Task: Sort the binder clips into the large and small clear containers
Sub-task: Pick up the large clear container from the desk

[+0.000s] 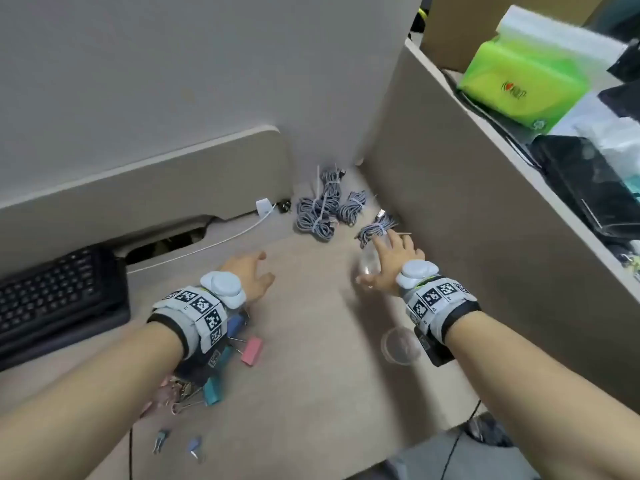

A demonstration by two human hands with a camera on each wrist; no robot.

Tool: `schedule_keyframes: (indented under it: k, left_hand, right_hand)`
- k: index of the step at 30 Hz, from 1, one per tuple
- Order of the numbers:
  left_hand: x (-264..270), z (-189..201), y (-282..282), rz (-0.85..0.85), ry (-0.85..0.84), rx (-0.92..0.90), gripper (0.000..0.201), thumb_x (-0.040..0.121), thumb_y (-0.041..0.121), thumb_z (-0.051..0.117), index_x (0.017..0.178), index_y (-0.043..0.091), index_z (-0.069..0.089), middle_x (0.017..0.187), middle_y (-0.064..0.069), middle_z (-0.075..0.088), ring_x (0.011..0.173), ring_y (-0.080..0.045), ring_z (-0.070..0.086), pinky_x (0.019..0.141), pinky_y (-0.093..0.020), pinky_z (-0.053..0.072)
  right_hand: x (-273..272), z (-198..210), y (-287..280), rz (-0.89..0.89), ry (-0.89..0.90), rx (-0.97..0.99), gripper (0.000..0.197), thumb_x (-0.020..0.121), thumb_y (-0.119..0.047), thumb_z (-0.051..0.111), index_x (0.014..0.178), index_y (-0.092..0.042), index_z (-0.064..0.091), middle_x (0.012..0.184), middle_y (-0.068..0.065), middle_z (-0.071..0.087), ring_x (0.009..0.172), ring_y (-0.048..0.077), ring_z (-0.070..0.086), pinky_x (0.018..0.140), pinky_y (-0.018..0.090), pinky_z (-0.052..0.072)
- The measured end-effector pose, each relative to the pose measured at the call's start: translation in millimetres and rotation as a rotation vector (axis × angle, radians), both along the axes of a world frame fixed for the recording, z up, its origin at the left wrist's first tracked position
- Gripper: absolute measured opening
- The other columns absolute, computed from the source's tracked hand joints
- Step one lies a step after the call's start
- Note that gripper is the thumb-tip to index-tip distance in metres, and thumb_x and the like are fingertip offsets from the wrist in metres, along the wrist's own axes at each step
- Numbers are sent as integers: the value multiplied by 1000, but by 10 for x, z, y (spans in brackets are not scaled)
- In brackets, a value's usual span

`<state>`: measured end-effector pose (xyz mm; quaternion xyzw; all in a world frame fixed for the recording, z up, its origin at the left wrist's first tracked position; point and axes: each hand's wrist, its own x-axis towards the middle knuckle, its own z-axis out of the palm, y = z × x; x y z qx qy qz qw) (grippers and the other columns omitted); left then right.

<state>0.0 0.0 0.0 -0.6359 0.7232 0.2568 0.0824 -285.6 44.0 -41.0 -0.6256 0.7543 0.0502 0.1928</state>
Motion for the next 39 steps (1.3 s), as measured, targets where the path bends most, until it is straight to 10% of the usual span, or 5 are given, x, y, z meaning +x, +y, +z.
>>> schedule_keyframes:
  k: [17, 22, 28, 33, 39]
  left_hand:
    - [339, -144, 275, 280, 310, 97, 66, 80, 52, 73, 131, 15, 52, 130, -6, 62, 105, -21, 62, 94, -33, 50]
    - [988, 46, 413, 417, 450, 174, 111, 53, 82, 63, 143, 20, 40, 138, -5, 56, 116, -21, 60, 97, -37, 52]
    - [1705, 232, 572, 732, 947, 370, 91, 74, 74, 61, 149, 29, 34, 147, -4, 49, 113, -24, 63, 85, -52, 59]
    - [2110, 253, 678, 993, 1341, 602, 91, 67, 81, 63, 143, 34, 45, 138, -12, 60, 121, -36, 61, 95, -65, 49]
    - [2205, 189, 654, 1041, 1369, 606, 68, 80, 69, 61, 135, 28, 54, 121, -13, 71, 106, -35, 70, 97, -61, 50]
  right_hand:
    - [706, 176, -246, 21, -256, 69, 98, 61, -71, 62, 143, -30, 28, 136, 13, 44, 120, 41, 48, 100, 46, 44]
    - [1560, 515, -301, -13, -483, 82, 100, 62, -69, 61, 147, -28, 28, 143, 12, 46, 128, 32, 48, 105, 39, 41]
    - [2534, 859, -299, -151, -826, 133, 87, 67, -67, 60, 142, -27, 39, 127, 6, 55, 109, 26, 57, 54, 28, 52]
    - [3145, 940, -192, -140, -899, 167, 100, 52, -77, 52, 137, -27, 43, 133, 6, 55, 112, 27, 58, 83, 50, 57]
    - [3272, 901, -96, -159, -895, 172, 89, 67, -66, 58, 144, -28, 35, 131, 9, 51, 107, 26, 58, 56, 34, 58]
